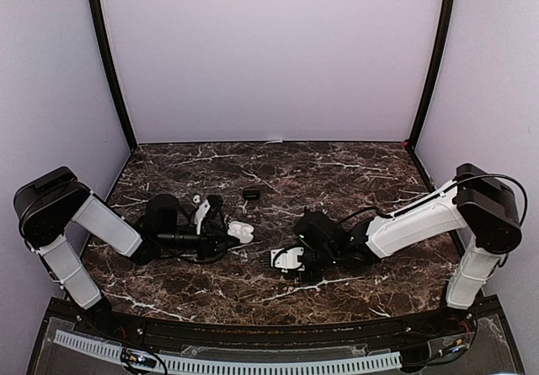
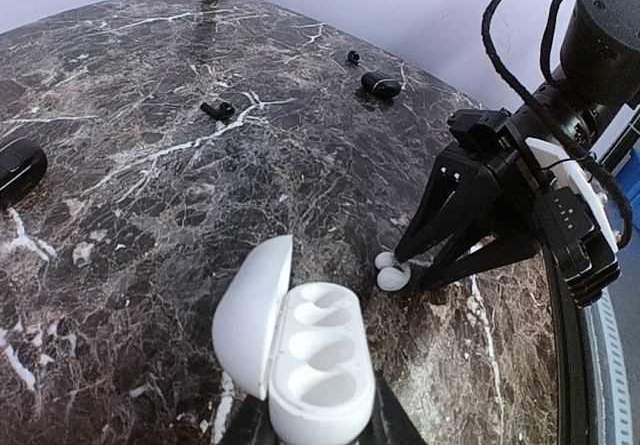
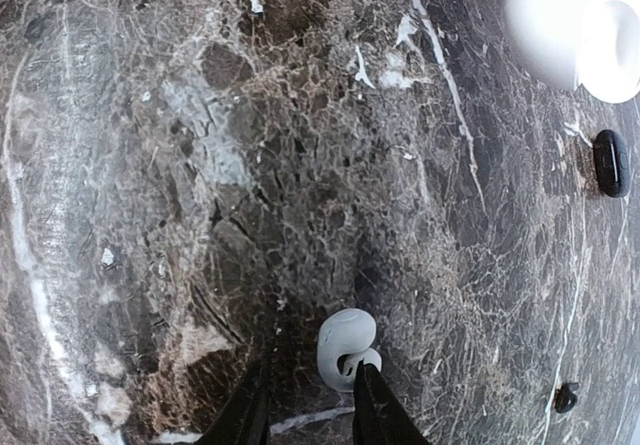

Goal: Insert the wireless bluetooth earbuds into the charging case
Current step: Pick up the right earbud from the center of the board.

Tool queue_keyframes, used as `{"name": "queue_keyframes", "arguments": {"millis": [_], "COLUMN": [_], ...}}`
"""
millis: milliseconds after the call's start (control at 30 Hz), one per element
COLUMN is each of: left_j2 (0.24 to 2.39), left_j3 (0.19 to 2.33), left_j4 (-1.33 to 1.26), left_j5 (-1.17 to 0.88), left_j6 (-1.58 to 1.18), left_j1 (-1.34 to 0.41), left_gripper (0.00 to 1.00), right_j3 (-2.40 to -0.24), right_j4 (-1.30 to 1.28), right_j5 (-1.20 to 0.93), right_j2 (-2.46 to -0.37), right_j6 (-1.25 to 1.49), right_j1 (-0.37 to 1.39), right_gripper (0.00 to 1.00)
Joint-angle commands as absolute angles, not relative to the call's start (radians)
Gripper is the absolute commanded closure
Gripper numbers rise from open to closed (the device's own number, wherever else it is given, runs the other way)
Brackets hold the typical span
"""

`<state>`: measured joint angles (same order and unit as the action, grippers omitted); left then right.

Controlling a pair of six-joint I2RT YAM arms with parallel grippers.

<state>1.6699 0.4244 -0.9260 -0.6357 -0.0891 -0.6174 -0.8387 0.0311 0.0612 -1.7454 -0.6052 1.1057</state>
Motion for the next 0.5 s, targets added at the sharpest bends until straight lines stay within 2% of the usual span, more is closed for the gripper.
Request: {"name": "queue_keyframes", "arguments": {"millis": [0, 333, 467], "left_j2": [1.632, 1.629, 1.630], "left_j3": [0.442, 0.442, 0.443], "left_j4": [-0.922, -0.916, -0.913], "left_j5": [-0.638, -0.635, -0.634], "left_j6": [-0.078, -0.083, -0.083], "left_j1": [-0.620, -0.620, -0.620], "left_gripper": [0.94, 0.94, 0.94], "right_j3": [-0.851, -0.865, -0.867], "right_j4": [0.052, 0.075, 0.086], "right_j5": [0.085, 0.102, 0.099], "right_j2": [-1.779, -1.800, -1.800], "right_j6": [-0.628, -0.650, -0.653], "right_j1": [1.111, 1.104, 1.100], "right_gripper": [0.72, 0.72, 0.77]}}
